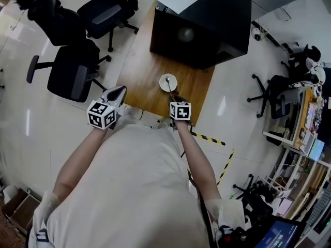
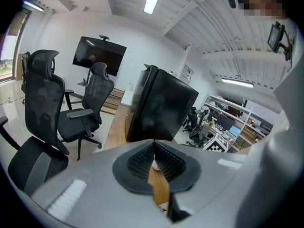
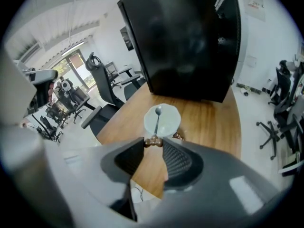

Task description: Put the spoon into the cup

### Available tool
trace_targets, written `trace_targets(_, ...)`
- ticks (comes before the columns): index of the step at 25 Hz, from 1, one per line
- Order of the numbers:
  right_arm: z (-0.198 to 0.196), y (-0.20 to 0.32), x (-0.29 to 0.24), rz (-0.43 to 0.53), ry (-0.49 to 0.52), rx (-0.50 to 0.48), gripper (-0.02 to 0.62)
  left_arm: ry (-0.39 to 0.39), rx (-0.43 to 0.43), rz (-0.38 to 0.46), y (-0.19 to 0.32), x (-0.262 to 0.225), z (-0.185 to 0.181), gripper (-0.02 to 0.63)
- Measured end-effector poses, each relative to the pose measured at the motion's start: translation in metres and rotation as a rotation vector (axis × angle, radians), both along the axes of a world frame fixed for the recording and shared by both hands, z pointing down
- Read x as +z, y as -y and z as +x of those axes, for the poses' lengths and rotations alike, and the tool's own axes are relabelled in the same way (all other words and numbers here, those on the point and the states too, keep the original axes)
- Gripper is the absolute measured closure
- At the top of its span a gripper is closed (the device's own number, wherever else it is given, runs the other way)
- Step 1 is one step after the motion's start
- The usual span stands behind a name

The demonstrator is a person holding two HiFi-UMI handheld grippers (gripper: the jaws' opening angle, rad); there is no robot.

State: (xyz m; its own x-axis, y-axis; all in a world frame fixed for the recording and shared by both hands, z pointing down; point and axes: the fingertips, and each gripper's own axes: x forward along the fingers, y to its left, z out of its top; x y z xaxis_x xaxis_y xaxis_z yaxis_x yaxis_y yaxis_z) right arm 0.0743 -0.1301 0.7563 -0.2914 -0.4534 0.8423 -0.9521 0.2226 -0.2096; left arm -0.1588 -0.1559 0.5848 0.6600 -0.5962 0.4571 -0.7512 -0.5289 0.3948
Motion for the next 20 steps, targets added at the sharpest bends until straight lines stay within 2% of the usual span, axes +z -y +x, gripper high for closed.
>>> trace_targets(12, 0.005, 0.014, 0.011, -0.035, -0.056, 0.02, 0.472, -0.031, -0.043, -0.012, -0.006, 0.005, -0.024, 0.606)
trace_targets(20, 0.001, 0.018, 0.015, -0.049, -0.058, 0.068, 0.471, -0.032, -0.005, -0.024, -0.006, 0.01, -0.036, 0.606)
